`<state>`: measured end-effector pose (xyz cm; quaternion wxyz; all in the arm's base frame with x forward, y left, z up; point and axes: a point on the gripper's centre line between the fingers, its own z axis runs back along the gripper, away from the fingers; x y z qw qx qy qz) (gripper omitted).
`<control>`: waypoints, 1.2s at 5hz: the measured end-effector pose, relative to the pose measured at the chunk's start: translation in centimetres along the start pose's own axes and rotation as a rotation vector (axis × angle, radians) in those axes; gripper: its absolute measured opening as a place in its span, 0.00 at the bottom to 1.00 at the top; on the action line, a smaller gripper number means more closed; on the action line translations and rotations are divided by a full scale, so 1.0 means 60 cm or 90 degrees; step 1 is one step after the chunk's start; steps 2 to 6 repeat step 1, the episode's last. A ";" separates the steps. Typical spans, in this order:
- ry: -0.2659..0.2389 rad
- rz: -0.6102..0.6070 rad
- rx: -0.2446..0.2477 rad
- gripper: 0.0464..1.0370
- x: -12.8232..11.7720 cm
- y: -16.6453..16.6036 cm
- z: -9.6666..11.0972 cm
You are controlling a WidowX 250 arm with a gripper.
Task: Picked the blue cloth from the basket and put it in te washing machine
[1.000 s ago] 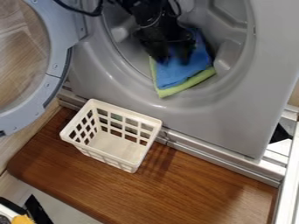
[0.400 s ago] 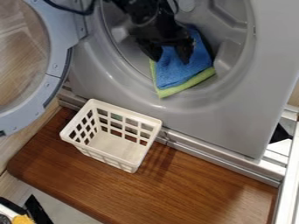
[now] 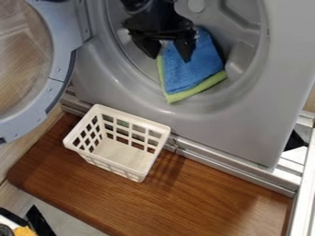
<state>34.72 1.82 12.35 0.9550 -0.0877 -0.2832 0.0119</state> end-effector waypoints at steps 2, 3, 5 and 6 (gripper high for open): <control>0.027 0.027 0.056 0.96 -0.037 0.007 0.030; 0.027 0.027 0.056 0.96 -0.037 0.007 0.030; 0.027 0.027 0.056 0.96 -0.037 0.007 0.030; 0.027 0.027 0.056 0.96 -0.037 0.007 0.030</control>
